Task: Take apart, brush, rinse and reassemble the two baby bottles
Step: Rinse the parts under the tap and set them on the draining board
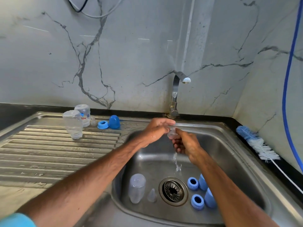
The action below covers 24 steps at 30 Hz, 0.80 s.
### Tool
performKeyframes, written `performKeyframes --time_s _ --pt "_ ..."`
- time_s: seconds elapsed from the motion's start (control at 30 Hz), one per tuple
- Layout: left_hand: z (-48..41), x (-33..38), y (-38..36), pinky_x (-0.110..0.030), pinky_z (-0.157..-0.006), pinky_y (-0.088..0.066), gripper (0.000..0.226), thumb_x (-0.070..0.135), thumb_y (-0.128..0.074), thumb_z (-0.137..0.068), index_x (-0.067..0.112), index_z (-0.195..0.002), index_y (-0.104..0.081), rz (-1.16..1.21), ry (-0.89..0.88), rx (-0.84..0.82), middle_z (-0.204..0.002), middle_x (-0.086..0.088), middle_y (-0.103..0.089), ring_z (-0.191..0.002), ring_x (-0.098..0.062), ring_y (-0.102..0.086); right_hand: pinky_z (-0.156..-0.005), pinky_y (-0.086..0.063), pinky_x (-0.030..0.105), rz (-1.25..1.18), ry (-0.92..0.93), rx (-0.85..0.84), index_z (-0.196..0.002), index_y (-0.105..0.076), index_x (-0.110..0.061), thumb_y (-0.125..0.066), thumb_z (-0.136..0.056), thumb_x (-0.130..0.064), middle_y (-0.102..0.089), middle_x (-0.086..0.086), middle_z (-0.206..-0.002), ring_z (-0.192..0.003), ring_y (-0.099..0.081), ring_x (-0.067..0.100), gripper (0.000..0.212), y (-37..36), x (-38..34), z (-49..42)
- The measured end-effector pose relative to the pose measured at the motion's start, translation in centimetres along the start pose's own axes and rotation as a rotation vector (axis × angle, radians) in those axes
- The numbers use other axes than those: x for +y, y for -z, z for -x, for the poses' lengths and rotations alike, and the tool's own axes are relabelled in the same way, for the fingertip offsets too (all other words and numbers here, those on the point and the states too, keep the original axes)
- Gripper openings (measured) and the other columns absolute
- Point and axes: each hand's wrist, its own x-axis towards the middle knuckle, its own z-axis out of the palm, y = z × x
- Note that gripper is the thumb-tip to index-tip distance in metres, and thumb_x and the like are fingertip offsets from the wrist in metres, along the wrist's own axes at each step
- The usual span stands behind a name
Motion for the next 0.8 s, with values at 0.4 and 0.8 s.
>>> performKeyframes --time_s 0.4,0.8 --pt "7.0 -3.8 4.4 -0.013 -0.076 -0.057 0.046 0.019 -0.087 -0.081 0.011 -0.122 -0.068 -0.256 -0.150 0.219 -0.105 0.000 -0.076 -0.086 0.012 -0.068 -0.061 -0.061 0.032 0.226 0.074 -0.232 -0.099 -0.076 -0.001 -0.043 -0.108 -0.052 -0.079 0.015 -0.089 -0.079 -0.075 0.026 0.061 -5.5 -0.8 3.8" --pt "11.8 -4.9 11.8 -0.008 -0.084 -0.052 0.052 0.021 -0.084 -0.084 0.017 -0.130 -0.060 -0.513 -0.194 0.309 -0.118 0.007 -0.070 -0.091 0.007 -0.060 -0.068 -0.058 0.017 0.394 0.644 0.042 -0.084 -0.080 -0.025 -0.083 -0.087 -0.029 -0.078 -0.012 -0.080 -0.075 -0.073 0.001 0.006 -11.9 -2.7 4.8"
